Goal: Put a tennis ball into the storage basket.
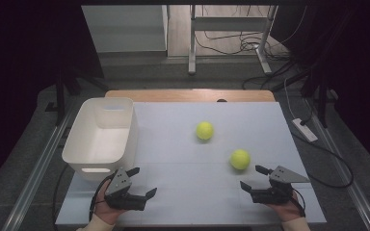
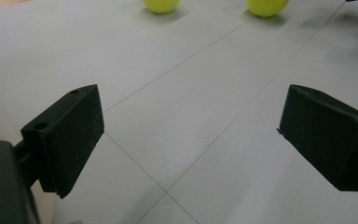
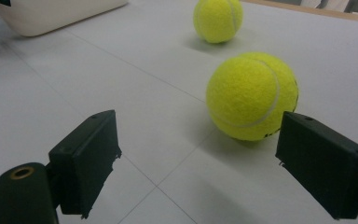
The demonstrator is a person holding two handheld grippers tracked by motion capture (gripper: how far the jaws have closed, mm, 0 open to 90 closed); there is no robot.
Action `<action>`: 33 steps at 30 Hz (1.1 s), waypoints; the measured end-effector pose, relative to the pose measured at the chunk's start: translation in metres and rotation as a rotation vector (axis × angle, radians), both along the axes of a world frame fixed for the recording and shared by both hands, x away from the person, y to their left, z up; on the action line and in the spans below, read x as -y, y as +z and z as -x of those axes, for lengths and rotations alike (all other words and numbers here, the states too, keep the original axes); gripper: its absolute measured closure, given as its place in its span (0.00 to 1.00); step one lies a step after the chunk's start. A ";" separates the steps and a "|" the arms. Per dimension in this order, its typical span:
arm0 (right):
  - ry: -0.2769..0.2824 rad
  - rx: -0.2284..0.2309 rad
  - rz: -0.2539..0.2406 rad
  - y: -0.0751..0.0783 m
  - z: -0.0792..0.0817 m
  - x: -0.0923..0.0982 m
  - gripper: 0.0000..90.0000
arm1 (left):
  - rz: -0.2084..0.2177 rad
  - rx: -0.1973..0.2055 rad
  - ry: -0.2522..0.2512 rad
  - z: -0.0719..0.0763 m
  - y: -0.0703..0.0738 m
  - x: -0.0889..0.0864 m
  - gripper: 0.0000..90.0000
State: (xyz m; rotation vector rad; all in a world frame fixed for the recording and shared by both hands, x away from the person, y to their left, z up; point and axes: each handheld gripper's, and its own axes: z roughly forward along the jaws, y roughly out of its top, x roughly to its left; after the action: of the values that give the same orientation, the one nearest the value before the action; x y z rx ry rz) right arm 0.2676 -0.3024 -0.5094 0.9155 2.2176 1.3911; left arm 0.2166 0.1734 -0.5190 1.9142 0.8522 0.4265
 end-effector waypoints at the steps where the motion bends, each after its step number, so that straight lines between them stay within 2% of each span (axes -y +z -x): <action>1: 0.000 0.001 0.003 0.000 0.000 0.001 0.15 | -0.002 0.001 0.000 0.000 0.000 0.001 0.08; 18: 0.010 0.001 -0.007 -0.002 -0.003 0.002 0.15 | 0.002 -0.004 0.001 -0.001 0.003 0.006 0.08; 33: 0.017 0.009 -0.001 -0.001 -0.002 0.000 0.15 | -0.010 0.010 0.000 -0.001 0.009 0.015 0.08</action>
State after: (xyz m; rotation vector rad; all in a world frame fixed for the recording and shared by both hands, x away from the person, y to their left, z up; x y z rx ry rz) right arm 0.2693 -0.3029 -0.5106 0.8910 2.2228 1.4016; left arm 0.2175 0.1581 -0.5104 1.9194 0.8446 0.4405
